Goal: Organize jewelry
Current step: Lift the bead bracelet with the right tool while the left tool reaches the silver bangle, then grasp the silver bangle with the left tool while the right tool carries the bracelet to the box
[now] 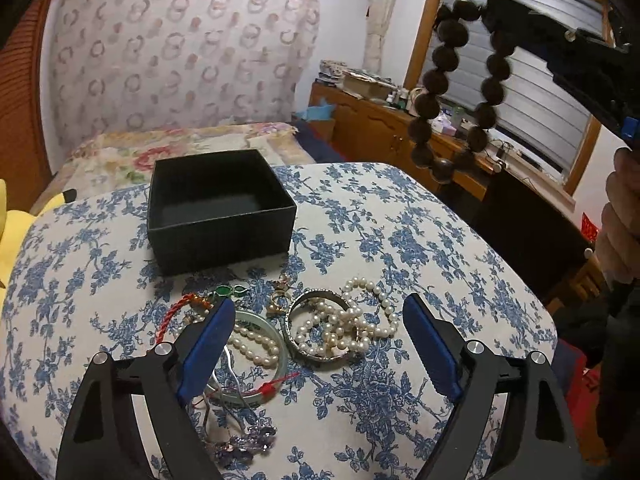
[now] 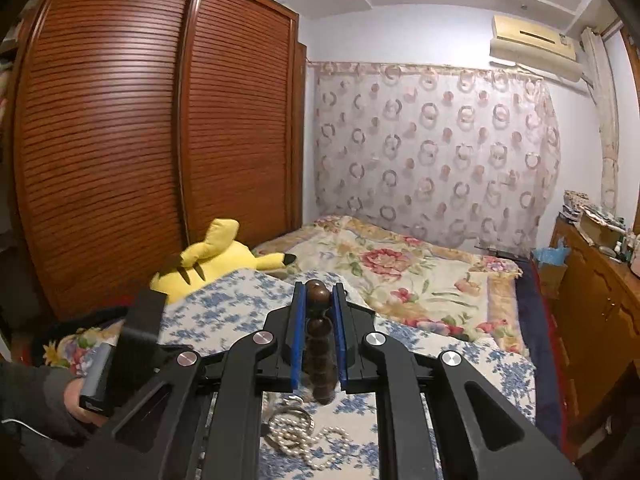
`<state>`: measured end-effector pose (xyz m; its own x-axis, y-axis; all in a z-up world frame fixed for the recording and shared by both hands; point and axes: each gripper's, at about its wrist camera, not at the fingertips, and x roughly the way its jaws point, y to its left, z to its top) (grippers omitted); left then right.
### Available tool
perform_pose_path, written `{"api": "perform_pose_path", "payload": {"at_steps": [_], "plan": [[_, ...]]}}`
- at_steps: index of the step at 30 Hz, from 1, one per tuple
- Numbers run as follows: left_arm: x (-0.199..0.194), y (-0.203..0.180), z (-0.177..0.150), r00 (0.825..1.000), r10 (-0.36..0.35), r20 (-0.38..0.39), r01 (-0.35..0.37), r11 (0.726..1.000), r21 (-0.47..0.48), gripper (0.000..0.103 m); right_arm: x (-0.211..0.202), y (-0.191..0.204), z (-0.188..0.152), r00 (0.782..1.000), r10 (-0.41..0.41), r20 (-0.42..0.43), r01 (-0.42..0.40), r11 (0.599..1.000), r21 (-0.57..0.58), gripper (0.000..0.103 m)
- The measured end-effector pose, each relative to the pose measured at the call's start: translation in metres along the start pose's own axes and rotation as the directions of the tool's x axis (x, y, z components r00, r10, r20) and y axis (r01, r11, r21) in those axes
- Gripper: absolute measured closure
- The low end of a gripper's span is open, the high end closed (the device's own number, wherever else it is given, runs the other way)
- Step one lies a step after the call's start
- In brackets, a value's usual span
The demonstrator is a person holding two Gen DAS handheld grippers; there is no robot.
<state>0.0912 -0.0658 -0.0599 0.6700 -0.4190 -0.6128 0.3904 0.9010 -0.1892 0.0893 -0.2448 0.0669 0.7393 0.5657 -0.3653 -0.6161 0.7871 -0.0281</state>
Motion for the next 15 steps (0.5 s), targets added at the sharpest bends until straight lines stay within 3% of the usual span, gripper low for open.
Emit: {"api": "perform_pose_path", "payload": {"at_steps": [3, 9, 11, 15], "plan": [[0.004, 0.002, -0.002, 0.999, 0.024, -0.024, -0.024, 1.0, 0.007, 0.022, 0.007, -0.009, -0.01, 0.999, -0.021, -0.032, 0.022, 1.0, 0.021, 0.088], [0.02, 0.009, -0.003, 0.997, 0.022, -0.077, -0.022, 1.0, 0.005, 0.05, 0.017, -0.02, -0.032, 0.996, -0.05, -0.075, 0.054, 0.998, 0.045, 0.088], [0.029, 0.011, -0.002, 0.995, 0.012, -0.098, -0.011, 1.0, 0.008, 0.066, 0.02, -0.023, -0.038, 0.995, -0.054, -0.087, 0.058, 0.997, 0.051, 0.088], [0.048, 0.017, -0.003, 0.987, 0.007, -0.158, -0.004, 1.0, 0.018, 0.078, 0.024, -0.025, -0.046, 0.993, -0.055, -0.103, 0.061, 0.996, 0.059, 0.088]]}}
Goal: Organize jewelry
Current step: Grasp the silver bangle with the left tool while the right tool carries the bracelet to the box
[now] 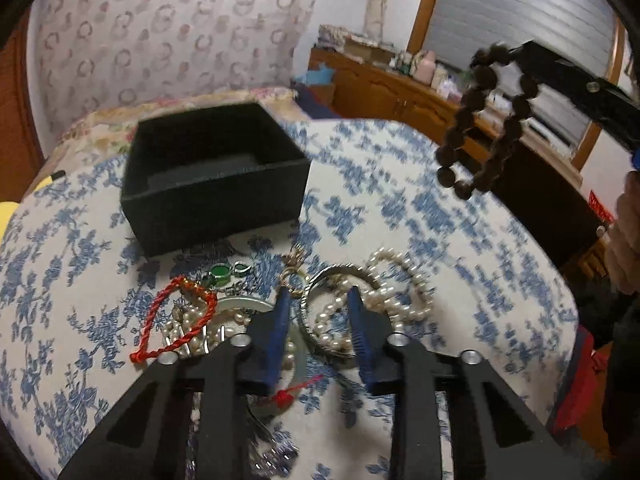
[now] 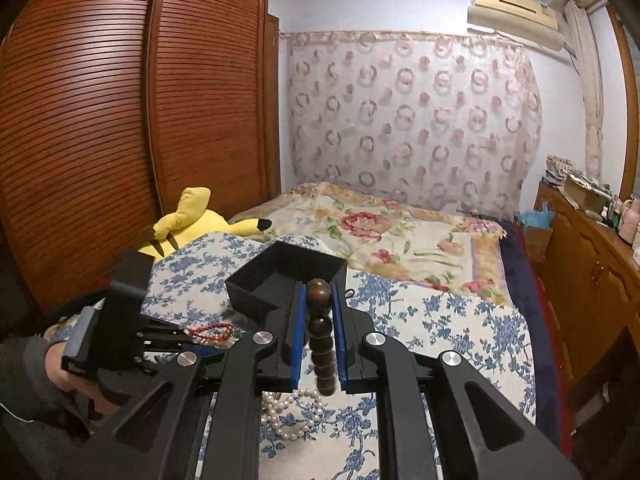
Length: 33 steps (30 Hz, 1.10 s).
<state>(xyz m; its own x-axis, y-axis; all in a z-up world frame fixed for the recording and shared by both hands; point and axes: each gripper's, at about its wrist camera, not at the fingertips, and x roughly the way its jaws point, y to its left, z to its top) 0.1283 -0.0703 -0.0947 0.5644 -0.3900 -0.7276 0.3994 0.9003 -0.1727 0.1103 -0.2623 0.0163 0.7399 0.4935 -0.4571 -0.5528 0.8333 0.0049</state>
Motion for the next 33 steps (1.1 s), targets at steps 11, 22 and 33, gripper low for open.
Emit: {"api": "perform_pose_path", "payload": {"at_steps": [11, 22, 33], "plan": [[0.003, -0.001, 0.0, 0.999, 0.037, -0.03, -0.035, 0.998, 0.054, 0.101, 0.005, -0.004, -0.011, 1.0, 0.002, -0.02, -0.001, 1.0, 0.011, 0.088], [-0.037, 0.005, 0.019, 0.994, 0.09, 0.058, -0.094, 0.993, 0.068, 0.101, 0.013, -0.008, -0.022, 0.999, -0.008, -0.046, 0.009, 1.0, 0.015, 0.088], [-0.048, 0.002, 0.028, 0.984, 0.179, 0.006, -0.176, 0.96, 0.218, 0.101, 0.028, -0.004, -0.04, 0.995, -0.002, -0.097, 0.003, 1.0, 0.006, 0.088]]}}
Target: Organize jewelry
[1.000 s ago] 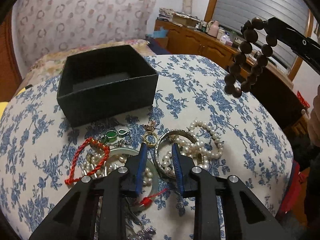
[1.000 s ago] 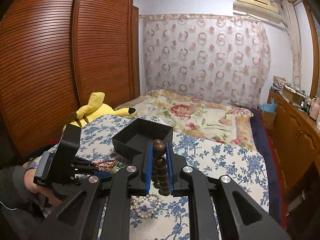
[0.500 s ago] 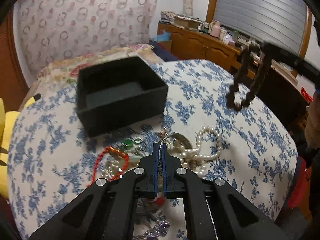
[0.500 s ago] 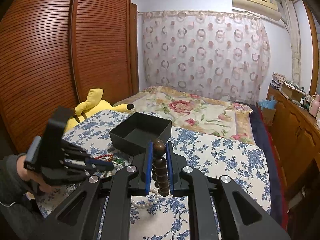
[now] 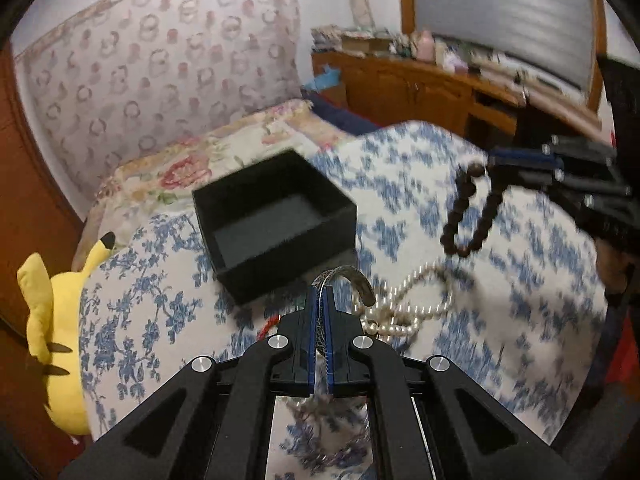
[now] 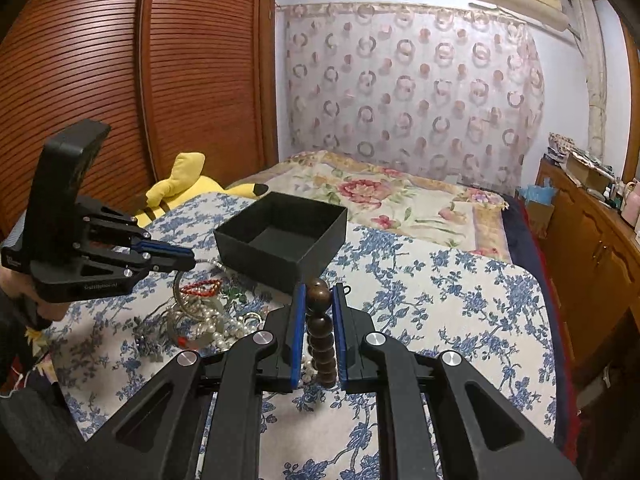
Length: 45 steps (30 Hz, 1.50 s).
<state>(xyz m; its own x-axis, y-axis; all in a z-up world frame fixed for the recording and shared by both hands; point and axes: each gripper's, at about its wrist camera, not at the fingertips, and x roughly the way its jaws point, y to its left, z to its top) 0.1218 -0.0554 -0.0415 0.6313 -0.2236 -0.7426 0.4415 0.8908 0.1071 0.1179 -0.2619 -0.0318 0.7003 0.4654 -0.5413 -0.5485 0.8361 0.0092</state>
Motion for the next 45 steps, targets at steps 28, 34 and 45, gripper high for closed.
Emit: {"api": "perform_pose_path", "payload": {"at_steps": [28, 34, 45], "plan": [[-0.021, 0.036, 0.0, 0.998, 0.014, 0.055, -0.009, 0.997, -0.08, 0.101, 0.002, 0.012, 0.029, 0.998, 0.027, 0.059, -0.027, 1.0, -0.003, 0.088], [-0.016, 0.055, 0.024, 0.991, 0.022, 0.13, 0.001, 0.985, -0.172, 0.101, 0.01, 0.015, 0.06, 0.994, 0.046, 0.099, -0.045, 0.999, -0.014, 0.088], [0.009, 0.073, 0.047, 0.988, 0.027, 0.152, 0.009, 0.973, -0.232, 0.103, 0.041, 0.021, 0.088, 0.994, 0.056, 0.094, -0.055, 0.998, -0.015, 0.088]]}}
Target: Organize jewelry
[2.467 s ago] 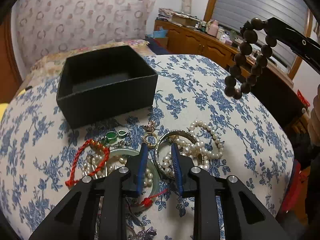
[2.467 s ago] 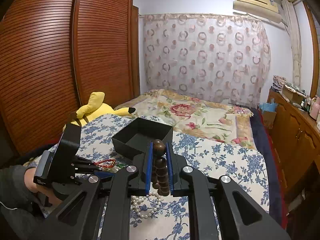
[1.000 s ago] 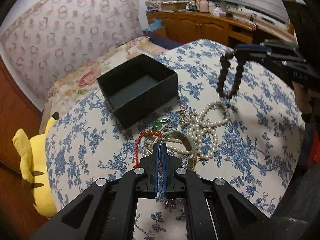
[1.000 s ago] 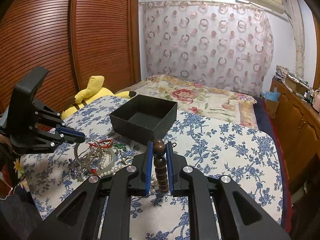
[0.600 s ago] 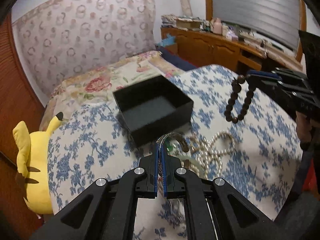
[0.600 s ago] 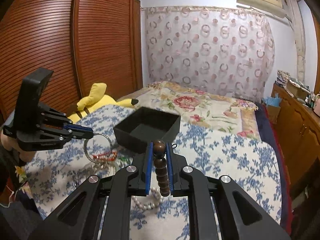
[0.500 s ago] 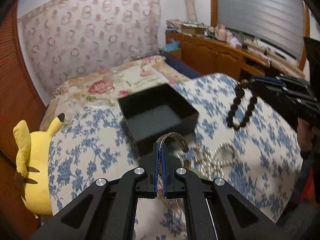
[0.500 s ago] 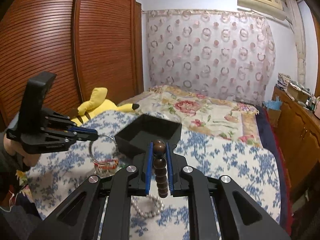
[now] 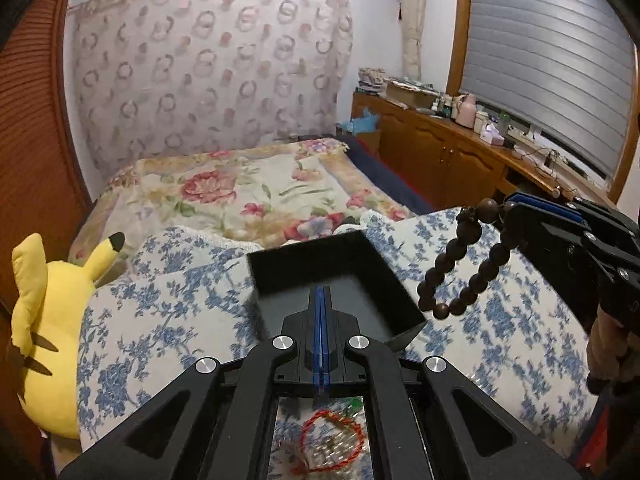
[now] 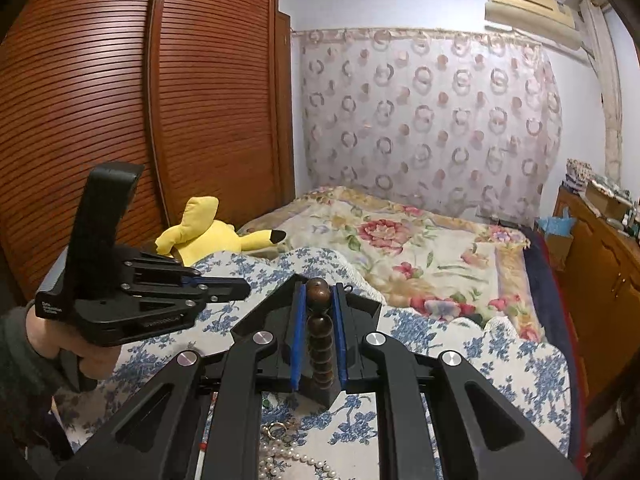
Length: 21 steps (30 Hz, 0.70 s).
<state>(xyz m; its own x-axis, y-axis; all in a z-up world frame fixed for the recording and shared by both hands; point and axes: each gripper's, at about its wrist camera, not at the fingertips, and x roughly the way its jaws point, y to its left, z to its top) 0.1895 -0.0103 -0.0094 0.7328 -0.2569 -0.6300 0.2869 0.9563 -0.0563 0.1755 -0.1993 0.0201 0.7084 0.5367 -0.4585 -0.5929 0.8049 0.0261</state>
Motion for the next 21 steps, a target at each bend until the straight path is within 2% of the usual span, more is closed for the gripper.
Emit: {"api": "perform_pose_path", "payload": {"at_steps": [5, 9, 11, 14, 21], "plan": [[-0.017, 0.022, -0.036, 0.998, 0.054, -0.037, -0.054, 0.998, 0.013, 0.103, 0.0, 0.003, -0.014, 1.0, 0.001, -0.022, -0.001, 1.0, -0.002, 0.088], [-0.04, 0.05, -0.07, 0.994, 0.085, -0.068, -0.087, 0.996, -0.032, 0.103, -0.001, 0.007, -0.024, 1.0, 0.002, -0.031, -0.002, 1.0, -0.002, 0.088], [-0.048, 0.058, -0.089, 0.991, 0.092, -0.096, -0.096, 0.995, -0.036, 0.095, -0.001, 0.008, -0.028, 0.999, 0.009, -0.032, -0.009, 1.0, 0.005, 0.088], [-0.048, 0.062, -0.11, 0.986, 0.096, -0.137, -0.101, 0.994, -0.029, 0.085, 0.0, 0.01, -0.031, 0.999, 0.018, -0.038, -0.017, 1.0, 0.007, 0.088], [-0.023, 0.072, -0.137, 0.968, 0.094, -0.234, -0.109, 0.993, -0.052, 0.083, 0.002, 0.013, -0.03, 0.999, 0.017, -0.042, -0.017, 1.0, 0.002, 0.088]]}}
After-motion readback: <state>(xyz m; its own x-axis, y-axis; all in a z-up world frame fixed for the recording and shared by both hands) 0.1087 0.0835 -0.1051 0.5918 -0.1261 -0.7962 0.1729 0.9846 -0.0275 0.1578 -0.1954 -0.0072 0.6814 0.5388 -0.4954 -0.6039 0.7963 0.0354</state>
